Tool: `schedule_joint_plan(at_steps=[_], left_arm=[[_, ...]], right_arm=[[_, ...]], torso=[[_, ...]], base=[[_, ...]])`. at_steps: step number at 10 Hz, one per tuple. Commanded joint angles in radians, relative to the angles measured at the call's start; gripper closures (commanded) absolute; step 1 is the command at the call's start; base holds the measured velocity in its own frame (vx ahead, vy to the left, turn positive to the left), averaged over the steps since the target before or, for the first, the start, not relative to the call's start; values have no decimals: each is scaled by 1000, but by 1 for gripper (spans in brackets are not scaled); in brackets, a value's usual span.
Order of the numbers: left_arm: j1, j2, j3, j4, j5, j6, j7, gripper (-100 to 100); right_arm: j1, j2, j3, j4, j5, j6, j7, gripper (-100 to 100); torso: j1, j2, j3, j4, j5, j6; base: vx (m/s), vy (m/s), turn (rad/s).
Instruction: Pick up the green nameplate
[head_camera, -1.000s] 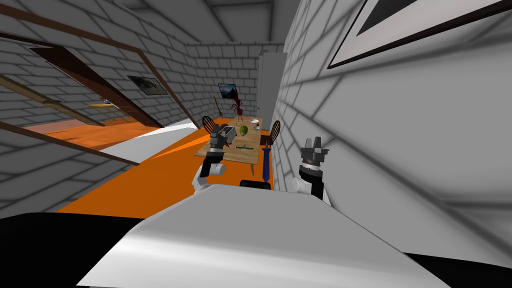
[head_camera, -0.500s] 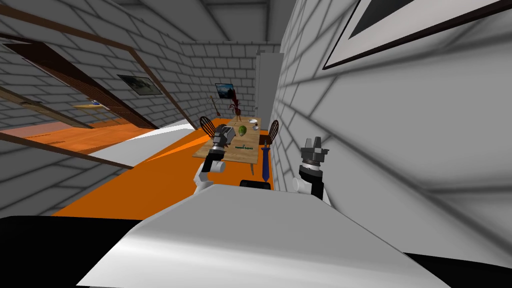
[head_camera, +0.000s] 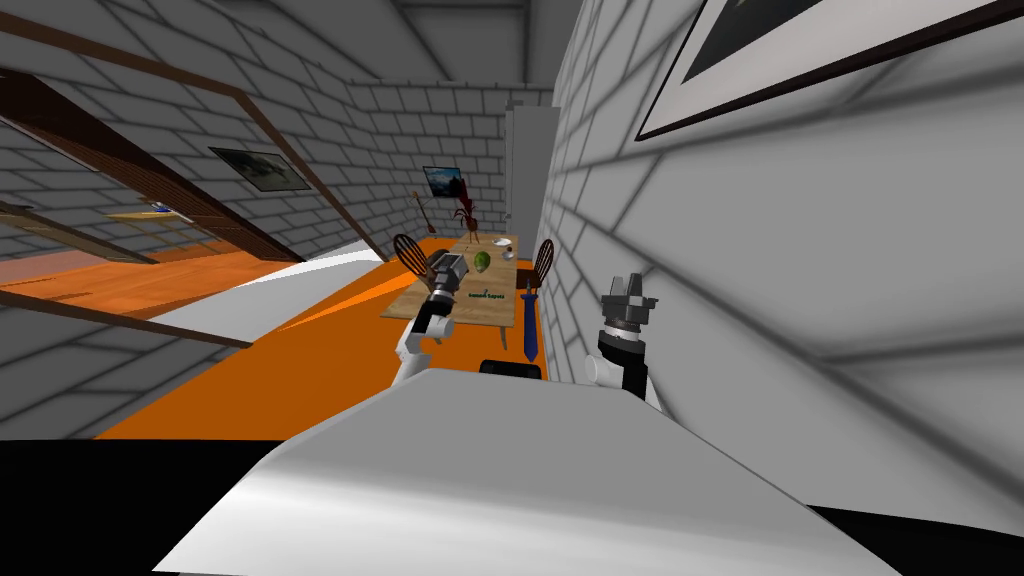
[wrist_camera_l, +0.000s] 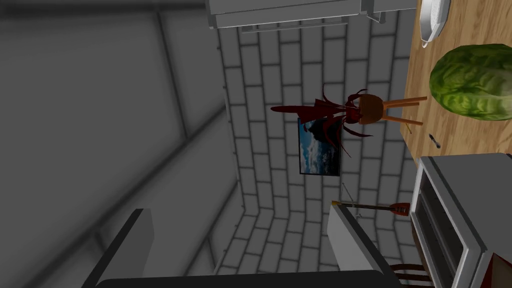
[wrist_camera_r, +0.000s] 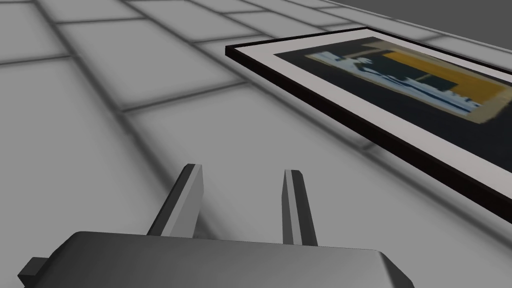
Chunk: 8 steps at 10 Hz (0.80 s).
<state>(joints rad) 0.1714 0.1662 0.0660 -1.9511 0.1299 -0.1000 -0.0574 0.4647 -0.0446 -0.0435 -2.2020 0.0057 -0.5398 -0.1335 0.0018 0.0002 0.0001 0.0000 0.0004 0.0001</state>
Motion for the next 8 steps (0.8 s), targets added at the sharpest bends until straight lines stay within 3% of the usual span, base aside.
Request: schedule_joint_plan(at_steps=[1,4,5,6,7,8], left_arm=[[-16,2,5,16,3,45,6,-100],[-79,3,17,95,12,126,19,-100],[-79,3,17,95,12,155,19,-100],[-111,3,22,137,17,182,24,-100],[-111,3,22,137,17,207,24,-100],[-143,4,26,177,21,235,29,-100]], right_arm=[[0,0,0,0,0,0,0,0],[0,0,0,0,0,0,0,0],[0,0,0,0,0,0,0,0],[0,0,0,0,0,0,0,0],[0,0,0,0,0,0,0,0],[0,0,0,0,0,0,0,0]], torso=[[0,0,0,0,0,0],[0,0,0,0,0,0],[0,1,0,0,0,0],[0,0,0,0,0,0],[0,0,0,0,0,0],[0,0,0,0,0,-1]], base=[[-13,24,-69],[-17,25,-90],[-13,25,-61],[-11,28,-106],[-8,30,-66],[-15,35,-127]])
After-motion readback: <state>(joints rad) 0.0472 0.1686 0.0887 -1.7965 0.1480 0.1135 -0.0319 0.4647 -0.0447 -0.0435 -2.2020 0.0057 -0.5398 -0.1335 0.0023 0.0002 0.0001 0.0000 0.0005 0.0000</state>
